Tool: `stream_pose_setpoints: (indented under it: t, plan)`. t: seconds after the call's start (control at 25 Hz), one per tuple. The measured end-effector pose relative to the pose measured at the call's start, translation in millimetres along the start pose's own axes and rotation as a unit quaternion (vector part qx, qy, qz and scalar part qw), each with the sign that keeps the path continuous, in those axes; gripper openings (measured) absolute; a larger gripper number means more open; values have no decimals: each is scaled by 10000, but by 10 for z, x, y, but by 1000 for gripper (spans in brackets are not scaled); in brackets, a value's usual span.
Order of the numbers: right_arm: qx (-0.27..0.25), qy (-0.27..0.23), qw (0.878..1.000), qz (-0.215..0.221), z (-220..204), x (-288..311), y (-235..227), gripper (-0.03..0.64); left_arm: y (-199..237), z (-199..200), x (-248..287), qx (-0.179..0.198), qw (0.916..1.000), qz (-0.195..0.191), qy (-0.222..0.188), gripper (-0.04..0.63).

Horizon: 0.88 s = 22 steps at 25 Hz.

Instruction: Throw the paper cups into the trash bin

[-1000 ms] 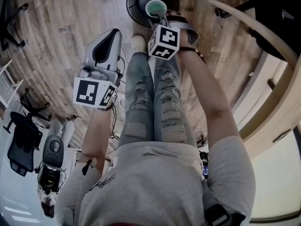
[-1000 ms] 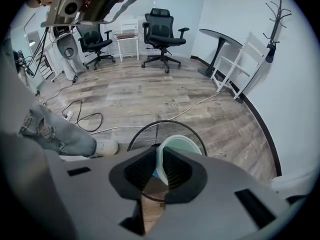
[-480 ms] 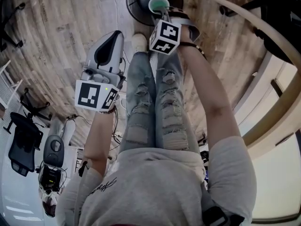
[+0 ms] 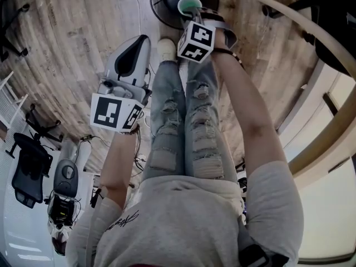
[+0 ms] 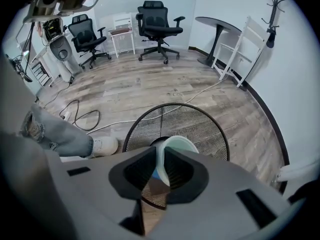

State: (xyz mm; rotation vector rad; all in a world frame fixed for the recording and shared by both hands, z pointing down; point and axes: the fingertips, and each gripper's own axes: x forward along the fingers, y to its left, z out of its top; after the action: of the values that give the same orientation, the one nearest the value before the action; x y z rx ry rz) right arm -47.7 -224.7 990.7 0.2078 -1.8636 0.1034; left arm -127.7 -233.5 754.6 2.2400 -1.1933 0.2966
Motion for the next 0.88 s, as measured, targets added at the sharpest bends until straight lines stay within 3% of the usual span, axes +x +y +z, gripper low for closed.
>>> stream_pose_setpoints:
  t: [0.48,0.88]
  plan:
    - [194,-212,9995,-105,62,-111,-24,58,-59,-23,19,35,9999,-89,49,3]
    - [501,-818,9940,-521,309,-589,-154,60,-131,147,33,125,9998,-147,-21,3]
